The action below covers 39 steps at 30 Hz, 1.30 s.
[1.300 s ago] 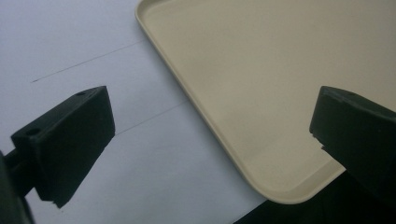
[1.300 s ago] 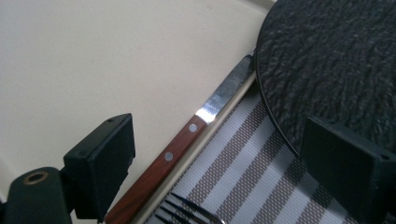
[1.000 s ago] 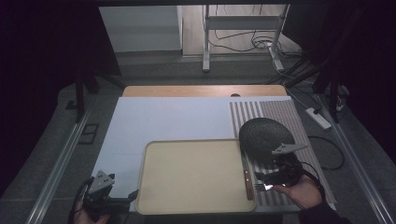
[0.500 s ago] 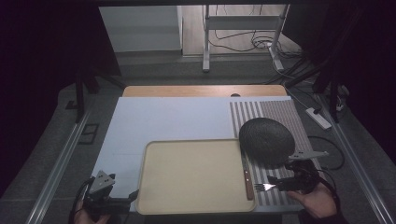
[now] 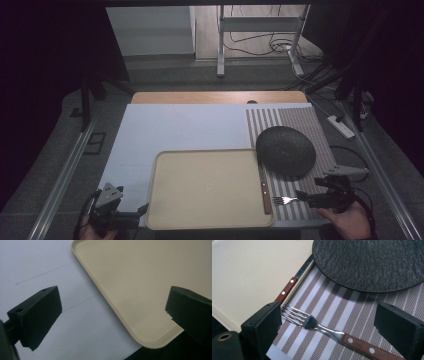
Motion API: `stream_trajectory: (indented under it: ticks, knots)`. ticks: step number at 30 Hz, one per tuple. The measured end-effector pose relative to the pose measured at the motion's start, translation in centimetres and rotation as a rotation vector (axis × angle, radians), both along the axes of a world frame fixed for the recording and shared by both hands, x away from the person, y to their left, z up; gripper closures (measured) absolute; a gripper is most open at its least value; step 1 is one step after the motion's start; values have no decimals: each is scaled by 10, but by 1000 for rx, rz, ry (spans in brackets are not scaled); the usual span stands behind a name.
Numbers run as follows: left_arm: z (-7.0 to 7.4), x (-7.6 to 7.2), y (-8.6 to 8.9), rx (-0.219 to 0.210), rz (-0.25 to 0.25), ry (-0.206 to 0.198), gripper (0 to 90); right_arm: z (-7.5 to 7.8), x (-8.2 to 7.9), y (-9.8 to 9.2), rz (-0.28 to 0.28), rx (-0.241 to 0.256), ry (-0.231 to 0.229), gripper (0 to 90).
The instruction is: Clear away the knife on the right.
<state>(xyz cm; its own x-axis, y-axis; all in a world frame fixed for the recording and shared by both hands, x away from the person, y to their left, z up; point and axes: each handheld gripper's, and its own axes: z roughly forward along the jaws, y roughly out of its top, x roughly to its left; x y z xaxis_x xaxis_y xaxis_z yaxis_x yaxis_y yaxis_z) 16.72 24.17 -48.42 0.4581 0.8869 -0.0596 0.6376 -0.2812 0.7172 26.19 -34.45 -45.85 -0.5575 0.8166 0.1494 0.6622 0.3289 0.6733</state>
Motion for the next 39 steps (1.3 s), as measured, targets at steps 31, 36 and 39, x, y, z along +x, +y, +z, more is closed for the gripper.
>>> stream_trajectory:
  ticks: [31,36,39]
  knots:
    - [1,-2,4,-28,5,-15,0,-3,-16,-31,-88,59,-34,80]
    - [1,-4,6,-48,9,-29,0,-5,-18,-33,-95,53,-45,80]
    - [1,-4,6,-53,9,-33,0,-6,-18,-33,-97,51,-47,81]
